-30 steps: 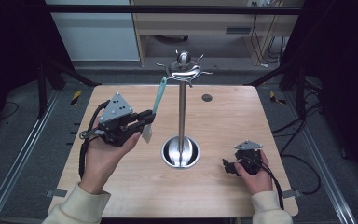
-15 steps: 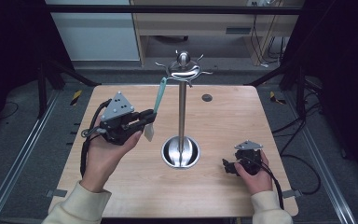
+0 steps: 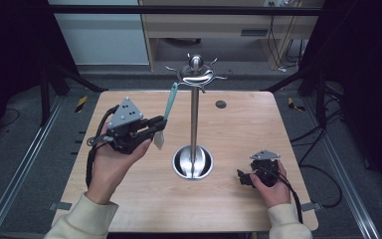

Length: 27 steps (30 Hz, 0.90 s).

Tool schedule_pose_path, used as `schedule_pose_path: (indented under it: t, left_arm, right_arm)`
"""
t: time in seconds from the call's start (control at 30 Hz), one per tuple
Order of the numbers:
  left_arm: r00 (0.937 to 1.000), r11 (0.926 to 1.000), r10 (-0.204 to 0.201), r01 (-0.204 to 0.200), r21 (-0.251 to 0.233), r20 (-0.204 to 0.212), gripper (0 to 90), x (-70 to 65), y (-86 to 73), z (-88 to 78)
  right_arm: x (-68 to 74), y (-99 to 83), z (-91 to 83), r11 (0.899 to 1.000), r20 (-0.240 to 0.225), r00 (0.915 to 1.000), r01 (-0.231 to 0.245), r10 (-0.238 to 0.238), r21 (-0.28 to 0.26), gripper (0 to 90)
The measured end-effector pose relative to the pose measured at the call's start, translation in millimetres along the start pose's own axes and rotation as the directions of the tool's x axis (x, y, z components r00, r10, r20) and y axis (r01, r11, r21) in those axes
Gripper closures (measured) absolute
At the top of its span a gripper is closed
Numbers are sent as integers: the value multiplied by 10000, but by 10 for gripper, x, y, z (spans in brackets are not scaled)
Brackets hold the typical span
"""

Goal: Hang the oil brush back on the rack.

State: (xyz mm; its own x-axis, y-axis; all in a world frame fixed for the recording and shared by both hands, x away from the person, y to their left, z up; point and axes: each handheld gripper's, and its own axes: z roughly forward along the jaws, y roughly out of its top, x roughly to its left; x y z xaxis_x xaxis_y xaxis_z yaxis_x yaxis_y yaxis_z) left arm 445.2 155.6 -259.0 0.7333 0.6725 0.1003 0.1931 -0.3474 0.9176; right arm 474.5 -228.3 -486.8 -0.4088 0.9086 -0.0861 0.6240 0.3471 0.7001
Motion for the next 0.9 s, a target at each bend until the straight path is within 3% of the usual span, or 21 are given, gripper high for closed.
schedule_pose_path:
  t: [0.67, 0.9]
  left_arm:
    - [9999, 10000, 51, -51, 41, -87, 800, 19, -30, -25]
    - [9995, 9998, 180, -179, 70, -243, 703, -7, -80, -99]
  right_arm:
    - [-1, -1, 0, 10000, 16, 10000, 20, -20, 18, 81]
    - [0, -1, 0, 10000, 17, 10000, 31, -31, 19, 81]
